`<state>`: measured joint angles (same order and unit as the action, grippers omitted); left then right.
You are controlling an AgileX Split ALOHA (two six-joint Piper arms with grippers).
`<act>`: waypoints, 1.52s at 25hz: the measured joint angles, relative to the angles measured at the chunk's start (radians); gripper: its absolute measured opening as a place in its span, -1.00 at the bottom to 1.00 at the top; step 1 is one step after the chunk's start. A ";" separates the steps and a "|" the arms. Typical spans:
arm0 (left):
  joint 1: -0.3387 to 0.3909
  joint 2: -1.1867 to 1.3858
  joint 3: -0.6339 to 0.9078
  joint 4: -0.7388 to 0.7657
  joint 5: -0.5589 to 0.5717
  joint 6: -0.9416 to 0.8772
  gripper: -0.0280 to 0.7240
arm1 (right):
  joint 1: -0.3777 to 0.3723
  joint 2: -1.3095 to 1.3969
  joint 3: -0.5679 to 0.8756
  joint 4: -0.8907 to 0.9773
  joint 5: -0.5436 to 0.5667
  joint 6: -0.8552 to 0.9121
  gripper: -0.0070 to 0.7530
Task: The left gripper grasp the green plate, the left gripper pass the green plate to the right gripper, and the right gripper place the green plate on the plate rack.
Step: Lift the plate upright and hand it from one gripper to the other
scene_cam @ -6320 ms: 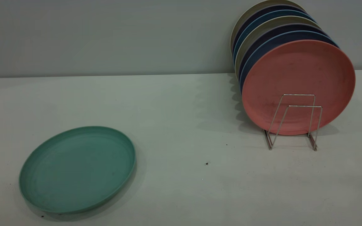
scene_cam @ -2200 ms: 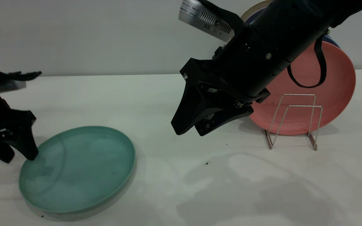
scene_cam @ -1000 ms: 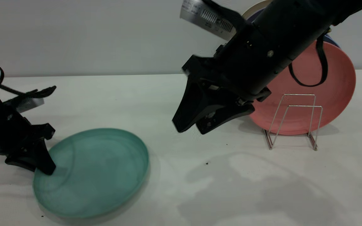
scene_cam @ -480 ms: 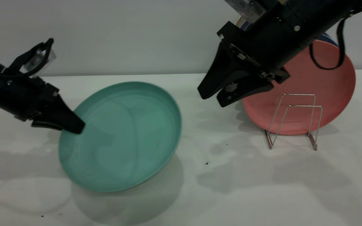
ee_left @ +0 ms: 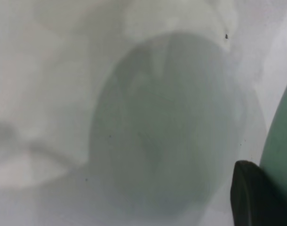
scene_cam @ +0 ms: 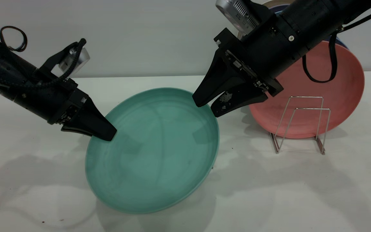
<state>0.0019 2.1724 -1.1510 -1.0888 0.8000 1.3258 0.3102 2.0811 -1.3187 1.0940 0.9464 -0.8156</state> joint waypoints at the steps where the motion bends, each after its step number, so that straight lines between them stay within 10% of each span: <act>1: 0.000 0.000 0.000 0.000 0.000 0.005 -0.87 | 0.000 0.000 0.000 0.000 0.001 -0.001 0.20; 24: -0.006 0.000 0.002 -0.138 0.073 0.100 -0.87 | 0.010 0.000 -0.001 -0.035 0.007 -0.018 0.19; 32: -0.016 0.000 0.006 -0.164 0.080 0.116 -0.85 | 0.037 0.000 -0.001 -0.044 -0.055 -0.013 -0.57; 38: -0.016 -0.002 0.006 -0.168 0.080 0.112 -0.37 | 0.037 0.004 -0.001 -0.048 -0.068 -0.013 -0.61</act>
<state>-0.0145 2.1701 -1.1451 -1.2566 0.8800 1.4379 0.3469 2.0847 -1.3195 1.0456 0.8783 -0.8289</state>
